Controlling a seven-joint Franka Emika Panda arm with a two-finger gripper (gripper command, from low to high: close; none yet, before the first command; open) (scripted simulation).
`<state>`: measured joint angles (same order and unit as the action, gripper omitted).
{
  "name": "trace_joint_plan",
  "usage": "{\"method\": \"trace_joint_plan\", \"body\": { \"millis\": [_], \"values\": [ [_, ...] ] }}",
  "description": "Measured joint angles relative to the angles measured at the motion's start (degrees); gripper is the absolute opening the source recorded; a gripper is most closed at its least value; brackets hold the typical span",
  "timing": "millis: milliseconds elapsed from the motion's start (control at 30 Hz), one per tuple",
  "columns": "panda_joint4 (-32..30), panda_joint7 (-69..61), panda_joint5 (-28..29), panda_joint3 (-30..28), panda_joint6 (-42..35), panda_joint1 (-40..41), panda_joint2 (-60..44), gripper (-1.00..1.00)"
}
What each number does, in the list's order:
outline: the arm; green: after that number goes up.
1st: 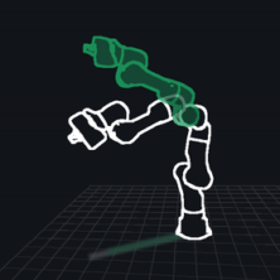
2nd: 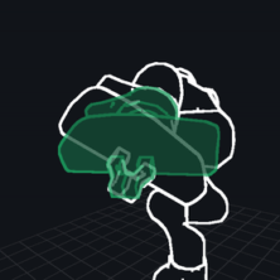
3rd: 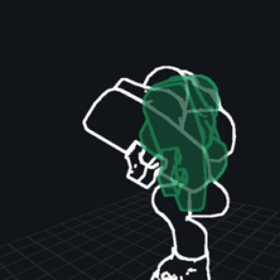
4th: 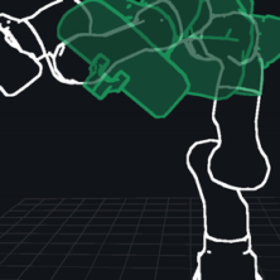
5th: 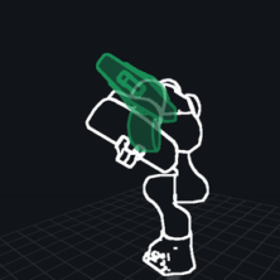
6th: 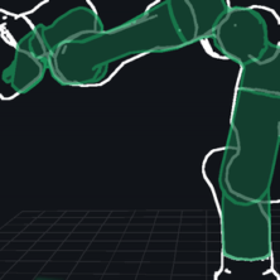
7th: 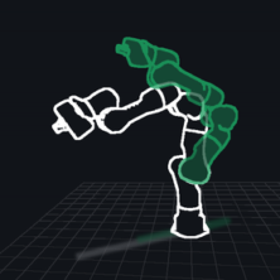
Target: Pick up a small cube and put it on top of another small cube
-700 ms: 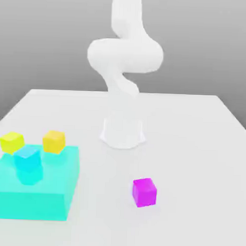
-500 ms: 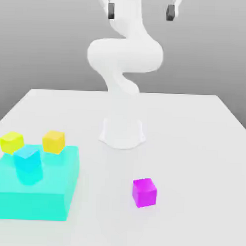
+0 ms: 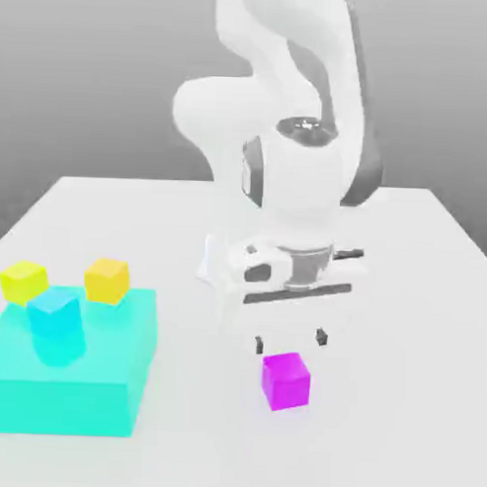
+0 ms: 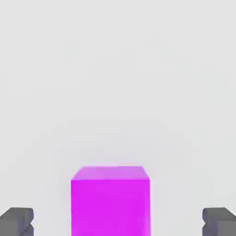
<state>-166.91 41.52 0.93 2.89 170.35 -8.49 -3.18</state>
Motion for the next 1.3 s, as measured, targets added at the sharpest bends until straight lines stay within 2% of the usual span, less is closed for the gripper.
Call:
{"method": "trace_joint_plan", "body": {
  "millis": [133,167,400,667,867,1300],
  "values": [
    [1.22,0.75,1.02,-2.21,7.04,-1.97,-8.49,0.00],
    [1.41,0.87,1.15,-2.50,8.06,-2.24,-9.72,-1.00],
    [1.40,1.13,1.46,-2.50,7.96,-2.19,-9.60,-1.00],
    [-1.12,-0.82,-1.01,-1.48,-4.77,-1.49,5.65,-1.00],
    [-1.12,-5.57,3.33,-8.35,-16.84,7.12,17.97,-1.00],
    [-0.84,-17.34,14.33,-22.02,-41.17,32.35,42.34,-1.00]
  ]
}}
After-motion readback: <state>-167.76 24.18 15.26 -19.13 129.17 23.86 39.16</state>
